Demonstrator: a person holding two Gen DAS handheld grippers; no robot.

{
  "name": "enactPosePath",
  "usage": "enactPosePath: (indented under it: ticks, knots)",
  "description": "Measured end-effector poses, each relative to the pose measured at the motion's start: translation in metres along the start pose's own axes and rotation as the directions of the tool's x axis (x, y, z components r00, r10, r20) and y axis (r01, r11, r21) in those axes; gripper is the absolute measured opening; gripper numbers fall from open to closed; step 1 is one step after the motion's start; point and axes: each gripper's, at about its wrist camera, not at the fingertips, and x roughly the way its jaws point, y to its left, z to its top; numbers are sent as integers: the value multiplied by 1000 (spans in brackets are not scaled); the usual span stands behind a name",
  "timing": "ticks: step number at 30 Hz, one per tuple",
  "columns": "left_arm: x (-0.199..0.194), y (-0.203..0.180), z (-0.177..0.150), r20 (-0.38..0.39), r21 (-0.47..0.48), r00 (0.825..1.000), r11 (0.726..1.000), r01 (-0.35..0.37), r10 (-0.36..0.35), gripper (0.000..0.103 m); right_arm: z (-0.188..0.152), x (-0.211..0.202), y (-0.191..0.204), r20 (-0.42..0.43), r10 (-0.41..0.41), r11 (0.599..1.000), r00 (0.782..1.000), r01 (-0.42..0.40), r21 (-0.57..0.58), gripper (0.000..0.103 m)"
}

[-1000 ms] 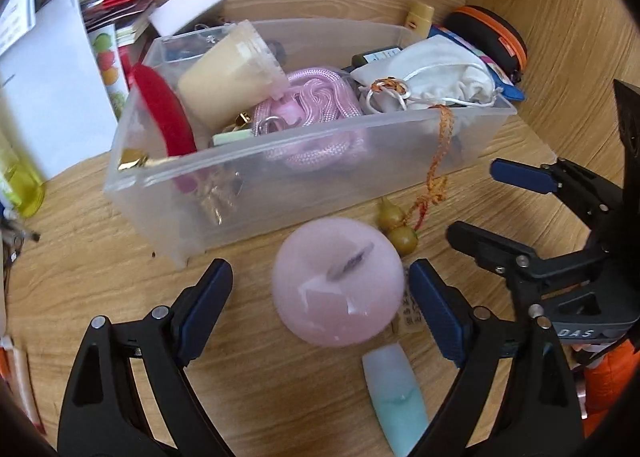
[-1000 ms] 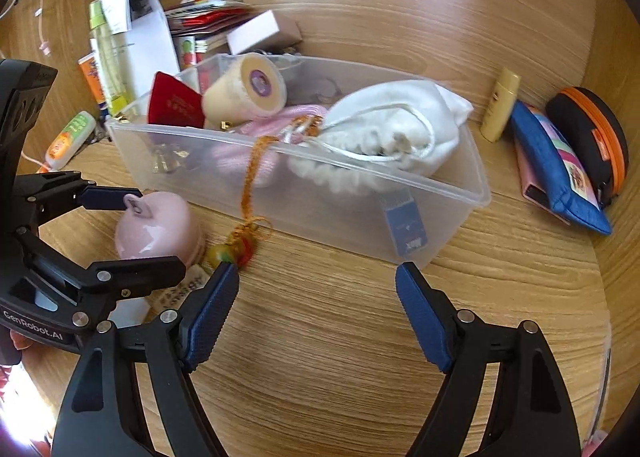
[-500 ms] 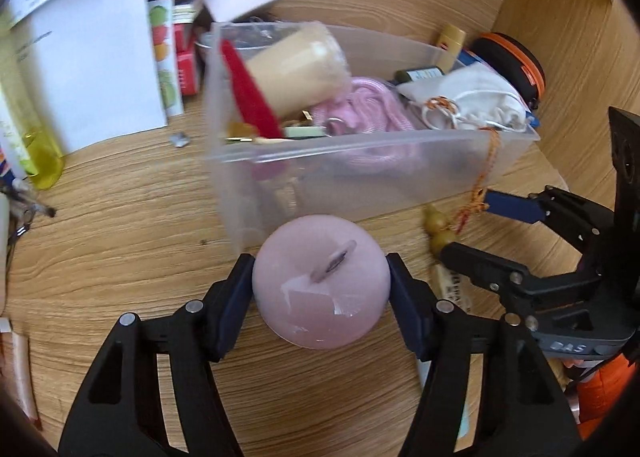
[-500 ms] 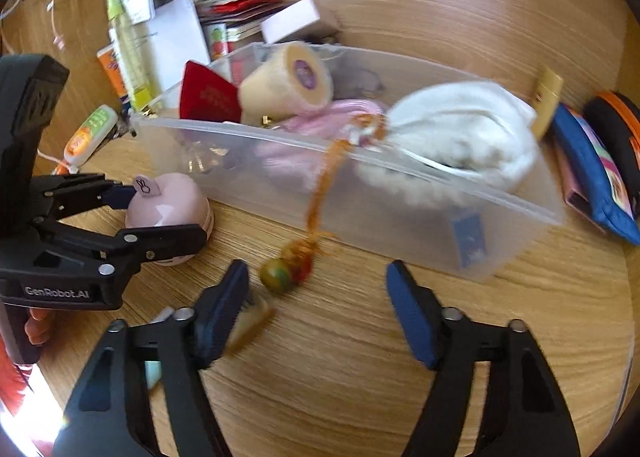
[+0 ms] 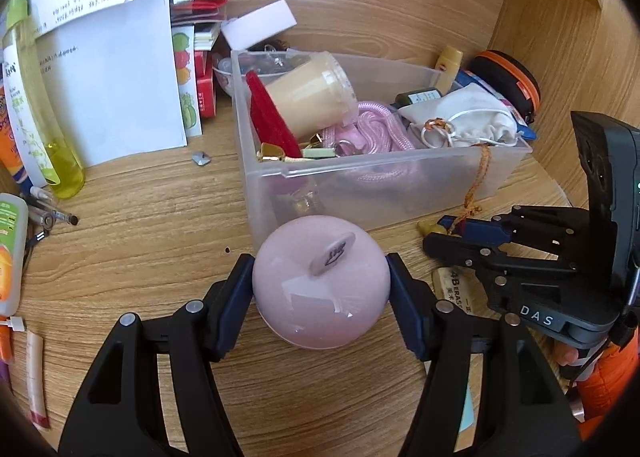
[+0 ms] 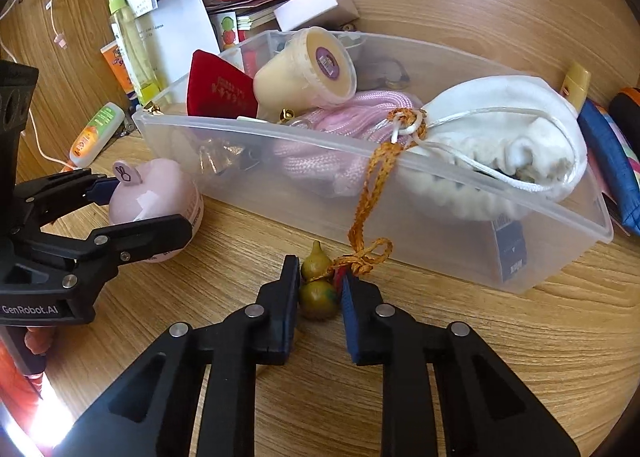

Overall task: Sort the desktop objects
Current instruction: 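Carry the pink case with left gripper while right carries tassel charm into clear box, release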

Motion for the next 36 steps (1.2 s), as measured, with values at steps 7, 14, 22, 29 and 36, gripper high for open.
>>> enactPosePath:
  ticks: [7, 14, 22, 29, 36]
  knots:
    - [-10, -1, -4, 21, 5, 999, 999, 37, -38, 64, -5, -24, 9, 50, 12, 1000, 999, -11, -23, 18]
    - [-23, -5, -9, 49, -14, 997, 998, 56, -56, 64, -2, -58, 8, 130, 22, 999, 991, -19, -28, 18]
    - [-48, -21, 5, 121, 2, 990, 997, 75, -74, 64, 12, -81, 3, 204, 53, 998, 977, -46, -39, 18]
    - [-55, -29, 33, 180, 28, 981, 997, 68, -72, 64, 28, -82, -11, 242, 45, 999, 969, -42, -17, 18]
    - [-38, -24, 59, 172, -6, 984, 998, 55, -53, 64, 45, -67, -30, 224, 49, 998, 973, -55, 19, 18]
